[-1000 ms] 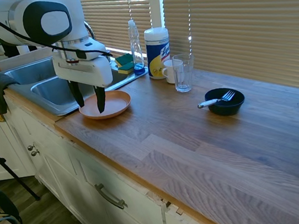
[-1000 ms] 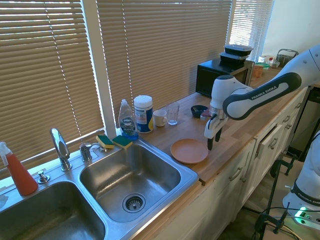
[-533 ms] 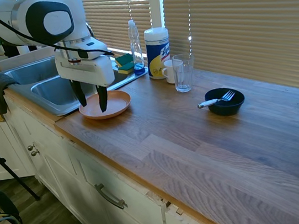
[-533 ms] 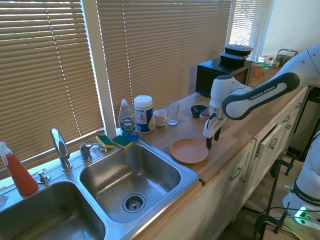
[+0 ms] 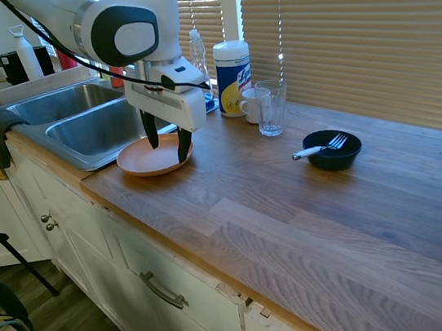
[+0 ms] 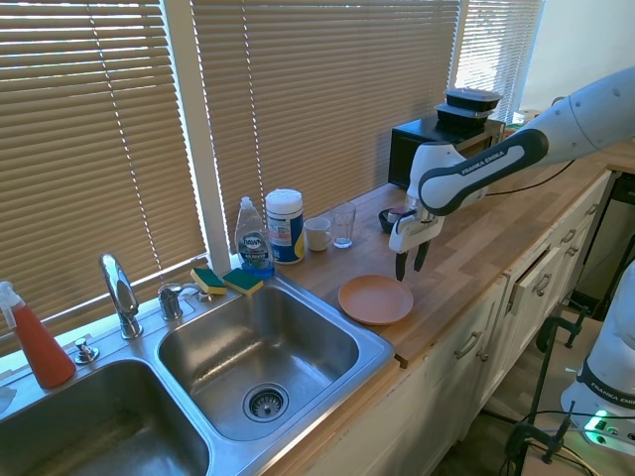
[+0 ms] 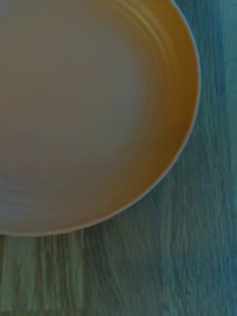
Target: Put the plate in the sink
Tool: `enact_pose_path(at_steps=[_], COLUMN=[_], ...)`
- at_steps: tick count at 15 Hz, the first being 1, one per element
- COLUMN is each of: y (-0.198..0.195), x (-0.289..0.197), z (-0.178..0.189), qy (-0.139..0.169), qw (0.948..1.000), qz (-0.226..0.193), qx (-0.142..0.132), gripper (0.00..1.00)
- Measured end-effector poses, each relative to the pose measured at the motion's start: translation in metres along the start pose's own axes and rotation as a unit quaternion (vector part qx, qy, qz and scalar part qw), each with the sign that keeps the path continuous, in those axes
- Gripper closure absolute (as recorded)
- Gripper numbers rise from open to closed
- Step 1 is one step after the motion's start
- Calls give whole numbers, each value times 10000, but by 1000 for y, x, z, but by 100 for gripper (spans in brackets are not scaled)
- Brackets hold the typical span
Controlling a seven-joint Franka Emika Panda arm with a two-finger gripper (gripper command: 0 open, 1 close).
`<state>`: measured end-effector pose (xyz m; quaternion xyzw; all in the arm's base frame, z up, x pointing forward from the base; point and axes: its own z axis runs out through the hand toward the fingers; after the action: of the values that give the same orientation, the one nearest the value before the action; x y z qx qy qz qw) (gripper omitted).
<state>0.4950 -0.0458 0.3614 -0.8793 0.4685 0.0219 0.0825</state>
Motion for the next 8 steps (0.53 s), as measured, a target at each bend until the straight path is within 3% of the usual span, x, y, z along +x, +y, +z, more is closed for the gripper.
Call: enact_pose_path(at_steps=[8], y=[-29], x=[26], z=[29], qy=[-297], qw=[9995], qz=[-11], qx=[-137], gripper=[0])
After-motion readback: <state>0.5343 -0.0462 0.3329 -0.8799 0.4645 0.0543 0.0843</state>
